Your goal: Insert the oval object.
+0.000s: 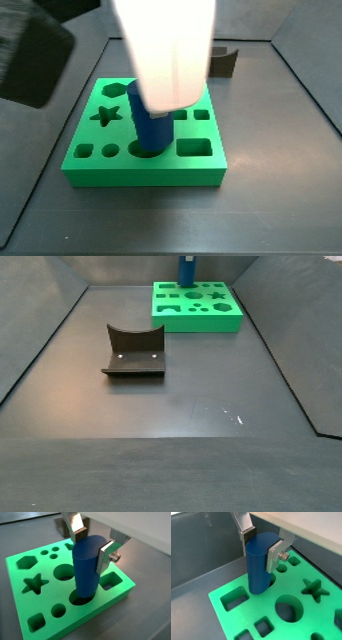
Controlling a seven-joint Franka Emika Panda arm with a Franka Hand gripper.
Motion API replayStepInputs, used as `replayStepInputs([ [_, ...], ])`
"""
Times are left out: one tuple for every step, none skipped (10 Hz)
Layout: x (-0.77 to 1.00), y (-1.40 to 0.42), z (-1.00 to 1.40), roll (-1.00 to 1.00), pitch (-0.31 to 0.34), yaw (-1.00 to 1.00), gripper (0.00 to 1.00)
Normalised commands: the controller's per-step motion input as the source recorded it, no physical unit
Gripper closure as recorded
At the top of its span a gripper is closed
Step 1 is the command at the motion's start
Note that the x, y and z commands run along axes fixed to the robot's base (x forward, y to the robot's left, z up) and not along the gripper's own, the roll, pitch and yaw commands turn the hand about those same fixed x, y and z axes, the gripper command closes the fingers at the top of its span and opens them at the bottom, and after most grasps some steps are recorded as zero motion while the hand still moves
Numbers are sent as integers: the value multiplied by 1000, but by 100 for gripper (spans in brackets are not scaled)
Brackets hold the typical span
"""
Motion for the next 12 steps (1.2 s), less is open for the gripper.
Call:
replayStepInputs([
  [0, -37, -129, -80, 0, -983, 100],
  [0, 0, -134, -24, 21, -1000, 100],
  [0, -9, -214, -26, 4, -969, 100],
  [-289, 0, -260, 0, 0, -817, 100],
  [-323, 0, -234, 0, 0, -611, 100],
  [-349, 0, -157, 0, -19, -431, 100],
  [-426, 0, -183, 0, -49, -300, 100],
  [-420, 0, -160, 0, -61, -234, 100],
  [-174, 0, -180, 0, -79, -120, 100],
  [0, -26, -257, 0, -54, -83, 100],
  [0, -63, -306, 0, -40, -109, 100],
  [0, -94, -340, 0, -49, -106, 100],
])
